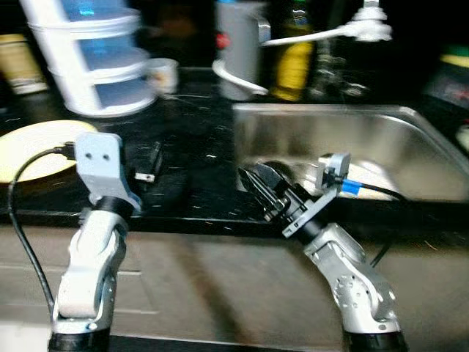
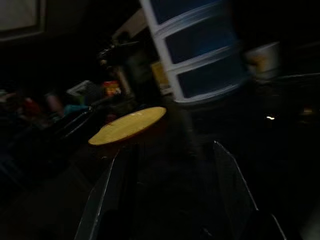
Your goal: Kitchen organization
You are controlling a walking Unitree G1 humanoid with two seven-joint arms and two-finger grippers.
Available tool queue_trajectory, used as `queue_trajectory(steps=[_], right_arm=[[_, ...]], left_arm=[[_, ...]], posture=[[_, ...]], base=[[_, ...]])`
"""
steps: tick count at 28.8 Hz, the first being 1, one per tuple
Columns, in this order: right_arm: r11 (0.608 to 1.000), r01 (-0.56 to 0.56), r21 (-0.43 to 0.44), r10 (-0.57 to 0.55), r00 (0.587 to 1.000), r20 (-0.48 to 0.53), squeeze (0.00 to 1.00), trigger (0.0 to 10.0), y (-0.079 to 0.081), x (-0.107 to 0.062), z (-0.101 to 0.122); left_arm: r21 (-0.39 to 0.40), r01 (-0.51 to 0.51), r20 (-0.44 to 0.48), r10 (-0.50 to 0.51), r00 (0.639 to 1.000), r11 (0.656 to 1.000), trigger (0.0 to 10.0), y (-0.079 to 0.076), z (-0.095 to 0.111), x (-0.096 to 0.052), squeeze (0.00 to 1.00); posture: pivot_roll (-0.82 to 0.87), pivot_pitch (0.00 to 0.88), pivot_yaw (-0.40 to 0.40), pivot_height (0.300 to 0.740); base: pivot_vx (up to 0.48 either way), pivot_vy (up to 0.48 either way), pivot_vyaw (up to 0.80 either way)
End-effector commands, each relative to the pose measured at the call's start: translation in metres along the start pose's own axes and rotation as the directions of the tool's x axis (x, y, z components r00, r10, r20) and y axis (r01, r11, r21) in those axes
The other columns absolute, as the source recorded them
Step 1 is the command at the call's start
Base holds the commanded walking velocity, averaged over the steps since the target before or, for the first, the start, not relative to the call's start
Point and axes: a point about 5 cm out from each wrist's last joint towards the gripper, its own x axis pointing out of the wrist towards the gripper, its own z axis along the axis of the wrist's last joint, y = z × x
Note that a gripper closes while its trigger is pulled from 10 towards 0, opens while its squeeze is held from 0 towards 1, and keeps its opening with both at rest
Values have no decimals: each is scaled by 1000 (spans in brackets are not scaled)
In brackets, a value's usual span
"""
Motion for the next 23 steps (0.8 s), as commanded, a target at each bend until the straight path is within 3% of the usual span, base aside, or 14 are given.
queue_trajectory(steps=[1,8,16,23], right_arm=[[1000,-5,1,5,1000,-5,0,10000,1,0,-2],[1000,7,-2,-7,1000,-3,0,10000,0,-1,-1],[999,32,8,-32,999,9,0,10000,-3,0,0],[999,32,8,-32,999,9,0,10000,-4,0,0]], left_arm=[[2,10,-21,-10,1000,1000,10000,-3,-3,-1,0],[3,15,-23,-15,1000,1000,10000,-5,-2,2,0],[13,13,-22,-13,1000,1000,10000,-3,0,5,0],[28,7,-21,-6,1000,1000,10000,-1,0,6,0]], posture=[[-51,0,-43,740],[-55,0,-43,740],[-56,0,-45,740],[-55,0,-47,740]], base=[[0,0,800],[0,0,791],[0,0,0],[0,305,0]])
